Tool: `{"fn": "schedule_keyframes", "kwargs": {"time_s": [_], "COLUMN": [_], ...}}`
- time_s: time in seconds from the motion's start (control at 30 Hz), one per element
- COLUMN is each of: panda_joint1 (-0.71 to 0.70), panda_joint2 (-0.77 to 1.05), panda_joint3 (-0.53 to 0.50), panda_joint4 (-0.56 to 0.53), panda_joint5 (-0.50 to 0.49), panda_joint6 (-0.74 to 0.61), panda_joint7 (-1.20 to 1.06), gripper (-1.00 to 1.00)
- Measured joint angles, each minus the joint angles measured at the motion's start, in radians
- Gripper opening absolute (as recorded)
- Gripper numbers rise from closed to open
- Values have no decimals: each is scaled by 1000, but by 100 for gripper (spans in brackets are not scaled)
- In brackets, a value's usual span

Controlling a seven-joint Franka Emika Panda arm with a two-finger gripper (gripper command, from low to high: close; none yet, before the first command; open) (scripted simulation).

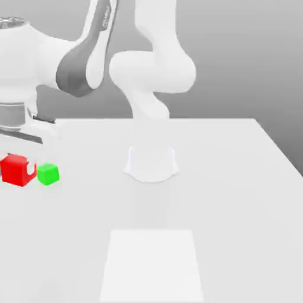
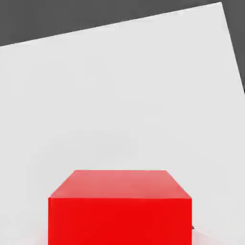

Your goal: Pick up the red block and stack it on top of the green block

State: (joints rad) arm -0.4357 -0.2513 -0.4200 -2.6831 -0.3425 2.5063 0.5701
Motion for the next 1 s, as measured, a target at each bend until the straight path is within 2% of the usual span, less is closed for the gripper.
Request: {"fn": "schedule_keyframes", "kwargs": {"time_s": [0.23, 0.47, 0.63, 0.73, 0.8, 0.83, 1.0], "panda_joint1": [-198, -345, -291, -225, -224, -224, -224], "panda_joint2": [-78, -67, 66, 173, 173, 173, 173], "panda_joint3": [-142, -292, -369, -394, -394, -394, -394], "panda_joint4": [-98, -205, -223, -226, -226, -226, -226], "panda_joint5": [-70, -91, 1, 165, 165, 164, 164], "panda_joint6": [15, 105, 249, 345, 344, 344, 344], "panda_joint7": [-26, -71, -140, -254, -253, -252, -252], "gripper": [-100, -100, -100, -100, -100, 100, 100]}}
